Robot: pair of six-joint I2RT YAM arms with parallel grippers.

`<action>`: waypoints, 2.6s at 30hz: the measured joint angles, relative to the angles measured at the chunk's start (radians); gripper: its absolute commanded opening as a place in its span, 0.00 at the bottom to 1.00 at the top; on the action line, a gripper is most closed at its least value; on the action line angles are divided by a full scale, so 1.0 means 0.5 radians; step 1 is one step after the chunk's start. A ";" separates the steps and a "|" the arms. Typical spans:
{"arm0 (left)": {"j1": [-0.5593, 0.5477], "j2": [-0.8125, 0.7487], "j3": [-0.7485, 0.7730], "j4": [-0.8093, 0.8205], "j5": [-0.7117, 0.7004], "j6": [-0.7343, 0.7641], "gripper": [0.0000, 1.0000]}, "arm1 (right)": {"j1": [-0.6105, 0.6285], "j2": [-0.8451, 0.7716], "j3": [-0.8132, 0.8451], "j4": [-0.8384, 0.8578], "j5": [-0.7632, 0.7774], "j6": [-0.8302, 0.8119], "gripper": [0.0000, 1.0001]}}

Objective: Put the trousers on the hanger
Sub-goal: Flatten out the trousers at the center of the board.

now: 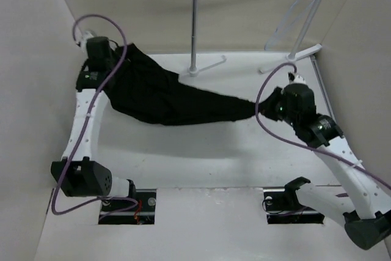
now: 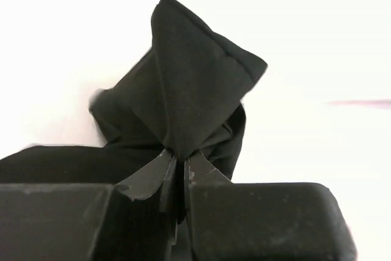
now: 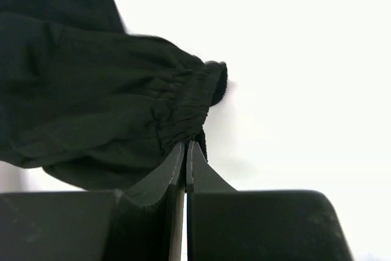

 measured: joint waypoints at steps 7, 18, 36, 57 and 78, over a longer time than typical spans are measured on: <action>0.170 -0.204 0.690 -0.066 -0.009 -0.001 0.06 | 0.207 -0.009 0.861 0.314 0.031 -0.237 0.04; 0.033 -0.271 -0.407 -0.200 -0.018 0.005 0.68 | -0.421 -0.394 -0.626 -0.024 0.074 0.099 0.64; -0.229 -0.126 -0.882 -0.136 -0.319 0.026 0.66 | -0.203 0.734 -0.237 0.426 0.087 -0.056 0.71; -0.190 0.777 -0.549 0.199 -0.390 0.155 0.05 | -0.164 1.758 0.446 0.758 0.085 -0.100 0.00; -0.121 -0.289 -0.629 0.031 -0.417 0.014 0.65 | -0.166 0.497 -0.078 0.669 0.201 -0.067 0.54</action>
